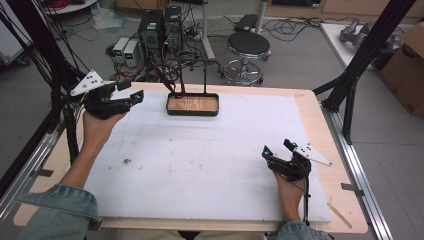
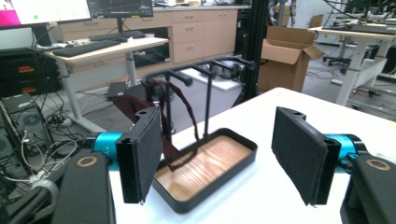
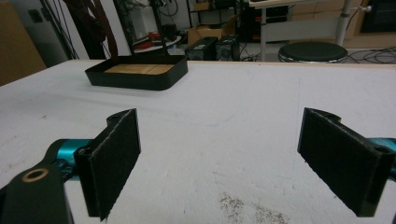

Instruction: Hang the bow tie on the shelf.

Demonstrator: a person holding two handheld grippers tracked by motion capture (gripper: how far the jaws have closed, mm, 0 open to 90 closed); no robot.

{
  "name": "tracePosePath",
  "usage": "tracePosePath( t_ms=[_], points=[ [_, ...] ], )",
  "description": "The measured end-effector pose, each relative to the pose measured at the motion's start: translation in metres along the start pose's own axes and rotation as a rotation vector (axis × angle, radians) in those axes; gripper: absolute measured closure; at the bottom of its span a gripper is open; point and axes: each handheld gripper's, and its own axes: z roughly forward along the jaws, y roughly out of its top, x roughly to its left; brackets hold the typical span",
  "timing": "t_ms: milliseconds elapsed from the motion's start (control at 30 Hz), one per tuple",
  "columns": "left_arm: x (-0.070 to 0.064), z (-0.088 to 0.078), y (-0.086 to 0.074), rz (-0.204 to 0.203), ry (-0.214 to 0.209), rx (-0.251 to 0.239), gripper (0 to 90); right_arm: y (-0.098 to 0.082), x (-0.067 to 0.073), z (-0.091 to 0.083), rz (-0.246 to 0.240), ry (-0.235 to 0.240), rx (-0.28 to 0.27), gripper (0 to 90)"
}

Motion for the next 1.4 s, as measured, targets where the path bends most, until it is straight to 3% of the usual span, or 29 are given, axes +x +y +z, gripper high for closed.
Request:
tracePosePath(
  t_ms=[167,367,933,1267,1400],
  points=[
    [-0.008,-0.012,-0.011,0.009,0.006,0.015,32.2,0.0,0.0,0.0,-0.001,-0.001,0.0,12.3],
    [-0.013,-0.023,-0.028,-0.012,0.007,0.027,28.9,0.0,0.0,0.0,0.002,-0.001,0.002,12.3],
    [-0.033,-0.04,-0.08,-0.012,0.053,0.075,26.6,0.0,0.001,0.0,-0.001,0.0,0.003,12.3],
    [-0.033,-0.048,-0.105,-0.05,0.083,0.117,26.5,0.0,0.001,0.0,-0.001,-0.001,0.003,12.4],
    [-0.036,-0.051,-0.113,-0.046,0.101,0.132,26.3,0.0,0.001,0.0,-0.001,-0.001,0.004,12.3]
  ],
)
